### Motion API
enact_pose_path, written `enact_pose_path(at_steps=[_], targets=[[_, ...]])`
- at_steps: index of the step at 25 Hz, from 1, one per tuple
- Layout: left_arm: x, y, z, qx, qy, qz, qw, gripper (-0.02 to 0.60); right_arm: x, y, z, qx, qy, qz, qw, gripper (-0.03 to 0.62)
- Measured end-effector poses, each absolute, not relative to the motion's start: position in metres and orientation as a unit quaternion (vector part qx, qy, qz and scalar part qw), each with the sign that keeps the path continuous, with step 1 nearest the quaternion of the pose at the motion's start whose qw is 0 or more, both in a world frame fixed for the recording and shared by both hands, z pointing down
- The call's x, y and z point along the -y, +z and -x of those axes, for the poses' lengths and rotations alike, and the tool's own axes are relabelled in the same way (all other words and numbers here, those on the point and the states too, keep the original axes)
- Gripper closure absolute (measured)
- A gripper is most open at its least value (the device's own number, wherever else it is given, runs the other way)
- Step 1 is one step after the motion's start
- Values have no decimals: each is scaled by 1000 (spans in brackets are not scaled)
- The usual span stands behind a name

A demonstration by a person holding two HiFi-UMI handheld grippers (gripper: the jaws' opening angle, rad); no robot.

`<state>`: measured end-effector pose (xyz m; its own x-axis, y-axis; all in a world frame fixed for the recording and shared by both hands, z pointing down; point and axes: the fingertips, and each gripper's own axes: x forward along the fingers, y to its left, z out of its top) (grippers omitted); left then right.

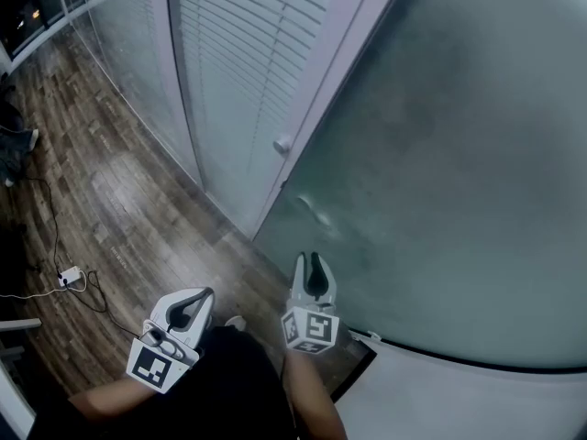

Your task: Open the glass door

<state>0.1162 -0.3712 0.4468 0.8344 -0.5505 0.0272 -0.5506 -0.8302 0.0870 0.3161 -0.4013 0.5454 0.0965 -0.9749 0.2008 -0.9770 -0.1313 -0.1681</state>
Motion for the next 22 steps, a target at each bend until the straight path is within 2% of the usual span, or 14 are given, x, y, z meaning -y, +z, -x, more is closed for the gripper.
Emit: enact_pose_path(at_steps=[3,22], targets=[[372,446,-108,307,4,-951,32,581,413,556,-325,657,131,-743,14,510],[357,459,-78,390,12,-919,59,581,468,592,-366,642,144,-753,19,488]])
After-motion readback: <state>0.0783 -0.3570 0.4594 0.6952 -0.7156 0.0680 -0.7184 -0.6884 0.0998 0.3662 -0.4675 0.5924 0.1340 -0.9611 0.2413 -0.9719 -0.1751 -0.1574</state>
